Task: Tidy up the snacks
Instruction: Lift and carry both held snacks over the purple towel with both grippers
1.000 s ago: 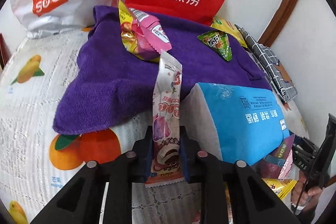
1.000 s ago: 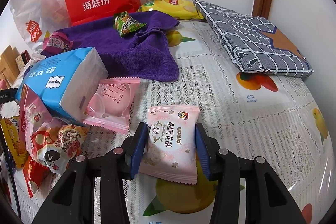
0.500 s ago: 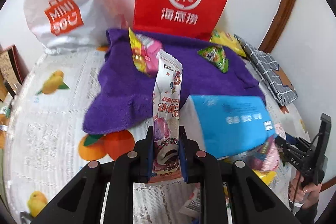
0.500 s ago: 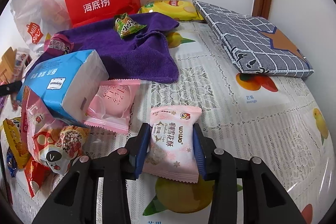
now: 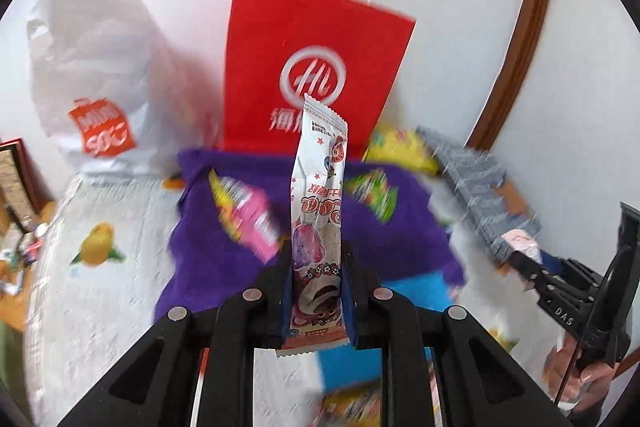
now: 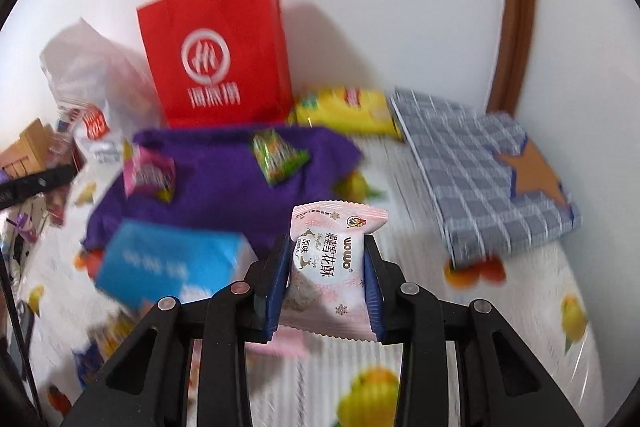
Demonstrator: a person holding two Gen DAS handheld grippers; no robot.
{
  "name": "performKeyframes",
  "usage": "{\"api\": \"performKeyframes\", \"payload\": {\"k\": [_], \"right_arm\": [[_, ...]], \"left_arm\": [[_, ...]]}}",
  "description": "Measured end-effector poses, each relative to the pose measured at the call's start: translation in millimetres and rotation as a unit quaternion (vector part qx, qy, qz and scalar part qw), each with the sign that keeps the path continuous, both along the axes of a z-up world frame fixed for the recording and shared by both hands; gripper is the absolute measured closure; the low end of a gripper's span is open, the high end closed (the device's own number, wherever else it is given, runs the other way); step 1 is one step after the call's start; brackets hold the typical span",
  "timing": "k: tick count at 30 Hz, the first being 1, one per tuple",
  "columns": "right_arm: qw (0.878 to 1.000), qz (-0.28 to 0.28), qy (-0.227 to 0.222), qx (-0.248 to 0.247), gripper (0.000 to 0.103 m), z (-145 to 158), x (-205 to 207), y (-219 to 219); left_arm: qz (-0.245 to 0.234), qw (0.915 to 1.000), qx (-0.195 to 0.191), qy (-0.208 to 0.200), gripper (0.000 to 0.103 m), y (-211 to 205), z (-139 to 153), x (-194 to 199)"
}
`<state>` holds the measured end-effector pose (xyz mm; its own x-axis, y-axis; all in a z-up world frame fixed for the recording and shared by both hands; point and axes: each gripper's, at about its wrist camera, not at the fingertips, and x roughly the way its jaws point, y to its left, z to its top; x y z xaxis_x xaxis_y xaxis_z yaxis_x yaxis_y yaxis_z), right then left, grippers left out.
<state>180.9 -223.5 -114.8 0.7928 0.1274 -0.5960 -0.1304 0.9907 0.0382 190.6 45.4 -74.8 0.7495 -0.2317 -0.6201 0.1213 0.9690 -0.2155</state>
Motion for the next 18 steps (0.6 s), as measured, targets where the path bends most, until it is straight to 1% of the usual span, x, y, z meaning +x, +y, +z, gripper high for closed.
{"api": "performKeyframes", "payload": {"k": [2,3,5,8,13,18], "right_arm": [[1.0,0.011,-0.005,0.006,0.068,14.4,12.6,8.7],[1.0,0.016,-0.007,0.009,0.068,20.1,17.9,12.1],[1.0,0.022,-0.012,0.01,0.068,30.5,29.4,20.4],[1.0,0.026,-0.01,0.009,0.068,38.1,45.8,30.5],[0.999,0.035,-0.006,0.009,0.068,42.0,71.0,46.5],[0.999,0.036,-0.009,0.017,0.068,46.4,97.2,57.0]], "left_arm": [[0.006,0.9999,-0.009,0.004,0.084,1.4,-0.9,7.7],[0.011,0.9999,-0.013,-0.002,0.084,3.0,-1.1,11.6],[0.029,0.9995,-0.012,0.0,0.084,5.8,-2.2,20.6],[0.047,0.9987,-0.016,0.006,0.084,10.7,-0.8,34.1],[0.082,0.9964,0.016,0.018,0.084,13.1,13.1,55.3],[0.091,0.9954,0.018,0.024,0.084,16.3,33.9,78.9]]}}
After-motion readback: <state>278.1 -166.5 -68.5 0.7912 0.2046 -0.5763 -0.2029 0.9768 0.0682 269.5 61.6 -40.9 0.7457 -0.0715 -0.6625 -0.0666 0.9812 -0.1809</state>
